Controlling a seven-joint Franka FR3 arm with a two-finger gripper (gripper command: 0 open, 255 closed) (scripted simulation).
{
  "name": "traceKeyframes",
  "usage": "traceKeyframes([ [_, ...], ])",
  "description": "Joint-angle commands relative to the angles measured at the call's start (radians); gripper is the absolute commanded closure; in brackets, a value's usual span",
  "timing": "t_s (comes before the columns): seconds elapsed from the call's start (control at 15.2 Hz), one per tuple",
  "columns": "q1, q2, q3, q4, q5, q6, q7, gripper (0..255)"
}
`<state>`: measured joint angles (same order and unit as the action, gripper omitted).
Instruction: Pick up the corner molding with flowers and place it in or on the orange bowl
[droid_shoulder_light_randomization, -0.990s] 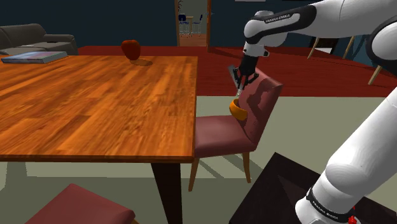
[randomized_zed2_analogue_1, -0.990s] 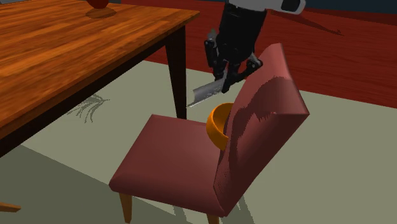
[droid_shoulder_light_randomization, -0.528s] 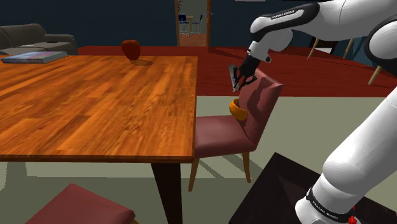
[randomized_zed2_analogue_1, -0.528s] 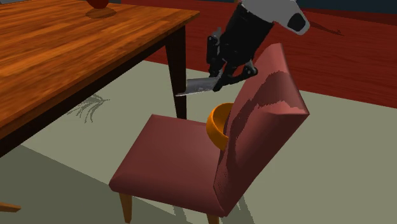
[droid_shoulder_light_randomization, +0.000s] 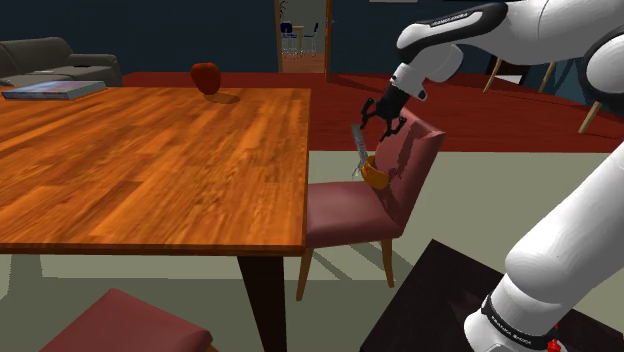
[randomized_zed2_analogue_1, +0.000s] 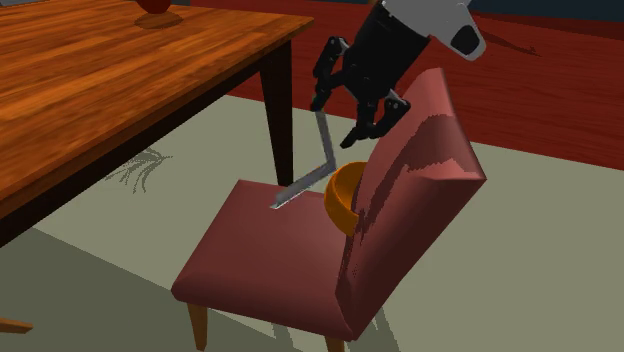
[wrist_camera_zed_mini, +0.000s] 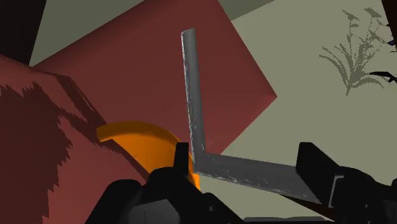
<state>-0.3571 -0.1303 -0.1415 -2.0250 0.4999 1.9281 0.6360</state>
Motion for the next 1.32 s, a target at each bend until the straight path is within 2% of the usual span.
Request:
traceKeyframes([
  [0.0, -0.011, -0.065, -0.008, -0.019, -0.014, -0.014, 0.001, 0],
  [0.53, 0.003, -0.044, 0.018, -0.084, 0.011, 0.08, -0.011, 0],
  [1.06, 0.003, -0.044, 0.018, -0.084, 0.011, 0.079, -0.011, 0],
  [1.12, 0.003, -0.044, 0.018, -0.084, 0.011, 0.079, -0.011, 255],
  [1.25, 0.003, -0.044, 0.018, -0.084, 0.011, 0.079, -0.011, 255],
])
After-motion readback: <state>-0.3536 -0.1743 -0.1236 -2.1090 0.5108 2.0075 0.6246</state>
